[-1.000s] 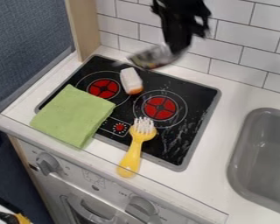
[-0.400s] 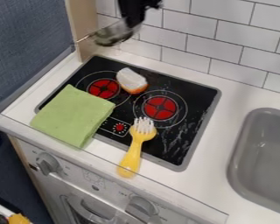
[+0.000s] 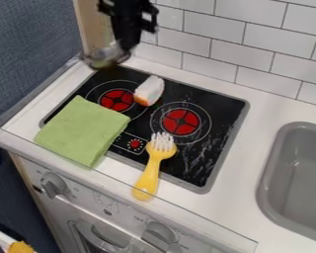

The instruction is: Moved the silver pot above the left burner

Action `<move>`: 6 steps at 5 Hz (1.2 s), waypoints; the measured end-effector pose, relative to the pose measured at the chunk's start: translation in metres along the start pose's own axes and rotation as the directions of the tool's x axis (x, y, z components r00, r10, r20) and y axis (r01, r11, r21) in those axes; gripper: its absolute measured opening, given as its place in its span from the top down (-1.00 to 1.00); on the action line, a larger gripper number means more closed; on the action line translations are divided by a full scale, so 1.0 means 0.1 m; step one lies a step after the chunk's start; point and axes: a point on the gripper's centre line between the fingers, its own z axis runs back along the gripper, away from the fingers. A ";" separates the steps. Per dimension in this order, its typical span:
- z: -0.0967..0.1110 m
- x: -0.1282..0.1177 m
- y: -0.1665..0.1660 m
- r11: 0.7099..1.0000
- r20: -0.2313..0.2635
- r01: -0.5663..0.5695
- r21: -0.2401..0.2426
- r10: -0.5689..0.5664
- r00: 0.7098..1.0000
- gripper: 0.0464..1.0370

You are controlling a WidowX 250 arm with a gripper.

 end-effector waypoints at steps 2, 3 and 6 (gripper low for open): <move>-0.48 0.12 0.18 0.997 -0.077 -0.025 0.076 0.031 0.997 0.97; -0.59 0.13 0.15 0.996 -0.103 -0.013 0.093 0.023 0.994 0.97; -0.46 0.08 0.04 0.996 -0.015 -0.034 -0.082 0.033 0.999 0.06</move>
